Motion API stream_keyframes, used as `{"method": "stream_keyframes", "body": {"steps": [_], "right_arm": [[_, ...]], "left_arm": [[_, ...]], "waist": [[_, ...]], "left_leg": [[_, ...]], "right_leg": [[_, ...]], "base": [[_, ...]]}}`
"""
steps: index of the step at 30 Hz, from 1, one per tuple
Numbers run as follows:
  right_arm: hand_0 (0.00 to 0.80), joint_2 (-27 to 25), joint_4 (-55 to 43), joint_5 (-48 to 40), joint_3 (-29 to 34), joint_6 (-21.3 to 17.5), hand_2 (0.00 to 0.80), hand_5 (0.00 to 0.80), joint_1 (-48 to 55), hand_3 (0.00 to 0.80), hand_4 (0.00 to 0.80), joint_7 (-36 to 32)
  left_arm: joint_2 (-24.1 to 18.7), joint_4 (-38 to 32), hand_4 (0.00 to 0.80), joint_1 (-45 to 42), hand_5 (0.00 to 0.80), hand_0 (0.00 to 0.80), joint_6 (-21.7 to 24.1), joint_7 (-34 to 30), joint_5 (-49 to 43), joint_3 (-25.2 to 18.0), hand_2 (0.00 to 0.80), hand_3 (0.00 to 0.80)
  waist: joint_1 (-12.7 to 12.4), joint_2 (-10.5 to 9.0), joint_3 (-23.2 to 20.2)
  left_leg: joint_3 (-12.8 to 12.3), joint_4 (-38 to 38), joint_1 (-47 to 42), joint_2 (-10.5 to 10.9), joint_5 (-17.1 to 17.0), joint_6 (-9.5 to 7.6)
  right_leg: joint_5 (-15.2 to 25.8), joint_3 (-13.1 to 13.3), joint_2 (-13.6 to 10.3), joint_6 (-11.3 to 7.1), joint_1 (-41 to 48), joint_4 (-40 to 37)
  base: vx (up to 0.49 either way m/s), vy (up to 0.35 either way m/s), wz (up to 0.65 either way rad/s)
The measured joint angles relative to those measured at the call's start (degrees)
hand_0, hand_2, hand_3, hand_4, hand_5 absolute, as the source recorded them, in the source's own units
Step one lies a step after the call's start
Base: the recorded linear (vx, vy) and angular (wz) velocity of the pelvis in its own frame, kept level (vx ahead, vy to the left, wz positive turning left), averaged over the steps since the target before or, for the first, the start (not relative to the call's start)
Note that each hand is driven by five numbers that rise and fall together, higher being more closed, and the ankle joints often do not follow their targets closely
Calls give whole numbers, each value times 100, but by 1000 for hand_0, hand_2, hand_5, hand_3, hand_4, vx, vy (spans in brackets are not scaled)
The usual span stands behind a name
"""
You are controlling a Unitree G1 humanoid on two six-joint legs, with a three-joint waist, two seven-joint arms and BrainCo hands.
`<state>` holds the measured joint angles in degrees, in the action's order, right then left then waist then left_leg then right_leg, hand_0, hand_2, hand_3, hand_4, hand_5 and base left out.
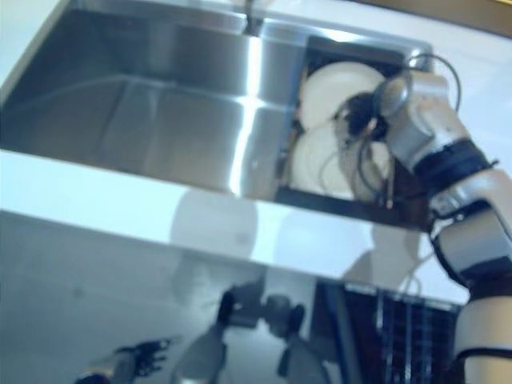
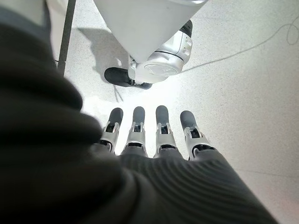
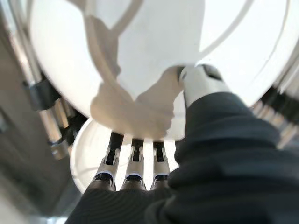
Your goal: Take plates into dishwasher
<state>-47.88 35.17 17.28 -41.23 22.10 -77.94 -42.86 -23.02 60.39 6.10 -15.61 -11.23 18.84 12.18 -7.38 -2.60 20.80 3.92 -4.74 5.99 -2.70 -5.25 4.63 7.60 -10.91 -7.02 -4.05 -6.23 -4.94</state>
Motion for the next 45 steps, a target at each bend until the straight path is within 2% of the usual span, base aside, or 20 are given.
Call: {"method": "stream_keyframes", "body": {"steps": [8,18,21,22,23,32,39,45], "right_arm": [[800,-14,51,-146,120,212,800,800,225,800,800,172],[800,-167,229,-1104,219,437,800,800,250,800,800,269],[800,-179,223,-1466,422,660,800,800,363,800,800,315],[182,-183,224,-1650,517,769,182,182,417,182,182,342],[0,-179,221,-1772,596,853,0,0,443,0,0,354],[0,15,141,-2560,1084,1452,0,0,661,0,0,581],[0,22,137,-3041,1164,1621,0,0,754,0,0,687],[0,12,-26,-3995,1471,1916,0,0,1013,0,0,990]], "left_arm": [[4,2,0,3,0,0,1,0,3,-1,0,0],[-2,2,0,1,0,0,-31,5,2,-3,0,0],[-3,-9,0,-6,0,0,-36,6,2,-4,0,0],[-3,-11,0,-13,0,0,-41,5,2,-4,0,0],[-3,-11,0,-14,0,0,-47,4,3,-4,0,0],[-1,-6,0,-17,0,0,-91,-4,5,-5,0,0],[-1,-5,0,-53,0,0,-94,-5,12,-2,0,0],[37,8,0,-128,0,0,-92,-6,12,-1,0,0]], "waist": [[38,-25,-15],[40,-169,-101],[47,-246,-149],[55,-271,-164],[66,-277,-168],[156,-249,-202],[165,-178,-270],[205,-82,-445]], "left_leg": [[-68,4,-46,-4,-6,-7],[-79,-2,-122,-10,-5,-6],[-84,0,-138,-9,-5,-6],[-86,-1,-140,-7,-5,-6],[-87,0,-140,-5,-5,-6],[-96,0,-153,0,-5,-7],[-116,-2,-230,-5,-1,-4],[-182,-2,-242,-38,9,7]], "right_leg": [[0,11,11,0,45,0],[-3,21,40,2,112,0],[-3,27,39,2,124,-1],[-3,33,35,3,125,-1],[-3,41,32,3,125,-1],[-2,59,35,3,129,-1],[-6,82,34,10,197,-2],[-9,95,69,16,191,-2]], "base": [[-1,3,-1],[0,0,0],[0,0,0],[0,0,0],[0,0,0],[0,0,0],[0,0,0],[-4,-2,-2]]}}
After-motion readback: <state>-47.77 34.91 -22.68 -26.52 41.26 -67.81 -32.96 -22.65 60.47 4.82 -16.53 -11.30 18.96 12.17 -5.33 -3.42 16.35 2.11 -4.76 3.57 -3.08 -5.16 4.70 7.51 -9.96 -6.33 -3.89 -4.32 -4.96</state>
